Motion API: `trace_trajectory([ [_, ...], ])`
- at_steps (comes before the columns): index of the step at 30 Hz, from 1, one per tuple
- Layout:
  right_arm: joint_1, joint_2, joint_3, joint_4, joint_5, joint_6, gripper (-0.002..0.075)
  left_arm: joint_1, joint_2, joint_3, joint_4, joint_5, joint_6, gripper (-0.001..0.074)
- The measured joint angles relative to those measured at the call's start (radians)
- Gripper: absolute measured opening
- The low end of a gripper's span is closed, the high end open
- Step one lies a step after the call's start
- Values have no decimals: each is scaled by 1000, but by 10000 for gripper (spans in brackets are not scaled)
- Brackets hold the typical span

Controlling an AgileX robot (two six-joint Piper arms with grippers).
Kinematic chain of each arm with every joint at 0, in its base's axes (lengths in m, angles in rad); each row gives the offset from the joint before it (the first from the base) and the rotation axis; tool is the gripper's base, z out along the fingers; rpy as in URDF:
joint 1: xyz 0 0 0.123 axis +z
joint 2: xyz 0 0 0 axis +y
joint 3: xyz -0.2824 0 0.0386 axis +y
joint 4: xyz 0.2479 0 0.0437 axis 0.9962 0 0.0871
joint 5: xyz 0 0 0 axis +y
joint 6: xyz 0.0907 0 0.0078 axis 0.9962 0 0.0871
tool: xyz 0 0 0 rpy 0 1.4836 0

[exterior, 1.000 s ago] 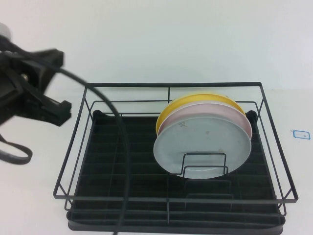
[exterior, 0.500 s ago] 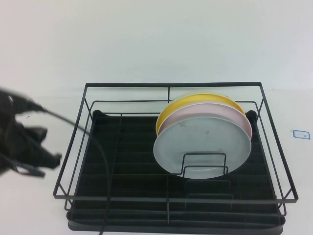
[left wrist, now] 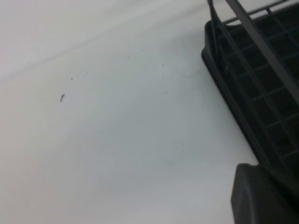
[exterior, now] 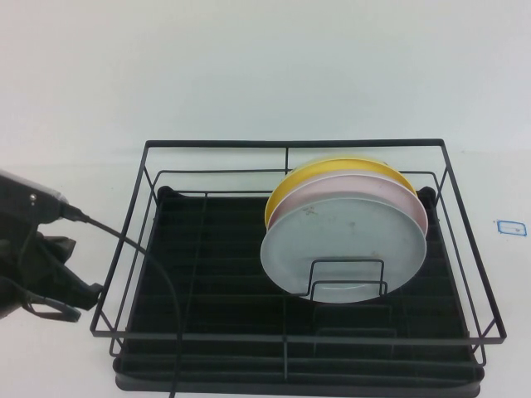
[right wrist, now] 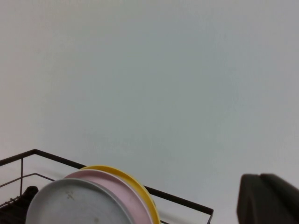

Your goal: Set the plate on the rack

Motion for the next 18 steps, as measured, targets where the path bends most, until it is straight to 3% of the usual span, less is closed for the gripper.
trace_trajectory([
  [18, 0, 0, 0, 0, -7, -1, -2, 0, 0, 0, -10, 11, 58, 1],
])
